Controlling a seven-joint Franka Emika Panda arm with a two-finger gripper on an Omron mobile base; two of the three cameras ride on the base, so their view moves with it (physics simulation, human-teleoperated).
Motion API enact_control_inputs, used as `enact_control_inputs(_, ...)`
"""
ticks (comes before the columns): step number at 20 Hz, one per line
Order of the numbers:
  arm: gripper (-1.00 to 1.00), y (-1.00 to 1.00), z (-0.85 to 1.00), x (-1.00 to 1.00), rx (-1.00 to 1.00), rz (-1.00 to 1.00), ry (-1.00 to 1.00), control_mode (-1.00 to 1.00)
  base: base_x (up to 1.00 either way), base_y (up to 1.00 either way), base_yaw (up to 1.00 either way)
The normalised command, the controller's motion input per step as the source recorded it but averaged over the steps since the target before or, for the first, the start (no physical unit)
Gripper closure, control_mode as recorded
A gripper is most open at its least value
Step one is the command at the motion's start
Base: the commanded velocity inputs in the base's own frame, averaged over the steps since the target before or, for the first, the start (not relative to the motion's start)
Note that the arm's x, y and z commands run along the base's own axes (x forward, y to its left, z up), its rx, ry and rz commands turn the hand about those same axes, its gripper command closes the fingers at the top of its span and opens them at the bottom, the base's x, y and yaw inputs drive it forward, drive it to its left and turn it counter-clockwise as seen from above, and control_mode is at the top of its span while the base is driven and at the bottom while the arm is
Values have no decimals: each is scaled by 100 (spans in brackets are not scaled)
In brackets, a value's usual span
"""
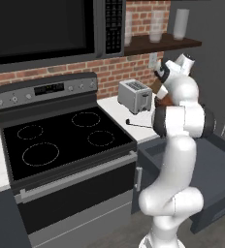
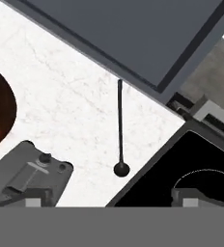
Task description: Pick the ladle from the drawer and place it on the counter.
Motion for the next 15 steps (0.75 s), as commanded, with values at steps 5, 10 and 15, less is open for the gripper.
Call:
enact_control_inputs(5, -100, -9, 100, -100, 6, 0, -53, -100, 0, 0, 0)
enact_control_inputs(10, -100, -2, 100, -100, 9, 0, -57, -100, 0, 0, 0)
enact_control_inputs(15, -100, 0, 100, -100, 12, 0, -65, -100, 0, 0, 0)
